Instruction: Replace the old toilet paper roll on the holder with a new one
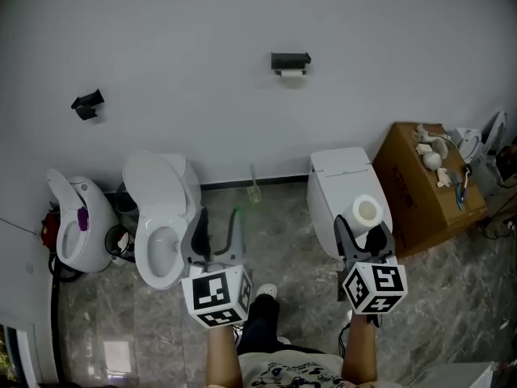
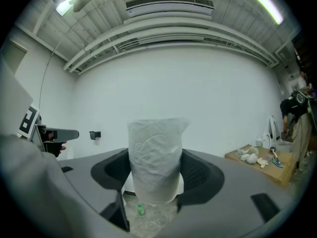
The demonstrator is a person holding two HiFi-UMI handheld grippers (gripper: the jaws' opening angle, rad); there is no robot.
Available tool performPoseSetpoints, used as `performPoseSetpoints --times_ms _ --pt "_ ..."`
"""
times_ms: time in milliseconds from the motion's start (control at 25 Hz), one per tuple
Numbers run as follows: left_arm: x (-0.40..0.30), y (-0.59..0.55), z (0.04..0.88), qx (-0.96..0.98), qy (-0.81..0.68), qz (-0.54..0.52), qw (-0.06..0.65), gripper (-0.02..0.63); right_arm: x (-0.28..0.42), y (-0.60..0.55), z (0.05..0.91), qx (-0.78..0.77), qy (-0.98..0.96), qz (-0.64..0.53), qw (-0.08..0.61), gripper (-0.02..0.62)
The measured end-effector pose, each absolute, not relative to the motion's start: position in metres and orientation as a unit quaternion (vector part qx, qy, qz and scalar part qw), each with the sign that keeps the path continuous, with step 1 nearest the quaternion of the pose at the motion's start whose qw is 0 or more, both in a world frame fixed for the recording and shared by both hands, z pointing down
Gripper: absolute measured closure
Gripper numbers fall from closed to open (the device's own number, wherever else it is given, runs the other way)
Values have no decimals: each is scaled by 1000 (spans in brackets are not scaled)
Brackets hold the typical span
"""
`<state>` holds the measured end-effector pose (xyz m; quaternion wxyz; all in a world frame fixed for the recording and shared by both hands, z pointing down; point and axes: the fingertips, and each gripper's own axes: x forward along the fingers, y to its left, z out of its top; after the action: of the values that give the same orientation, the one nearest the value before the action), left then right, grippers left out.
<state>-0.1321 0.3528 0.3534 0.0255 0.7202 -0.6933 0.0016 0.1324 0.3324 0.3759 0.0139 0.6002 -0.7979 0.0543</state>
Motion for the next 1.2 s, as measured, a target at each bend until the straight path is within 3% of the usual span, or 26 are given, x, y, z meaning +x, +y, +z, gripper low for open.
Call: performPoseSetpoints --times_ms 680,1200 --pt "-188 157 327 737 -676 -2 2 390 73 147 341 622 -782 30 1 290" --pt "-203 71 348 742 -670 26 19 390 60 69 360 632 -773 47 24 290"
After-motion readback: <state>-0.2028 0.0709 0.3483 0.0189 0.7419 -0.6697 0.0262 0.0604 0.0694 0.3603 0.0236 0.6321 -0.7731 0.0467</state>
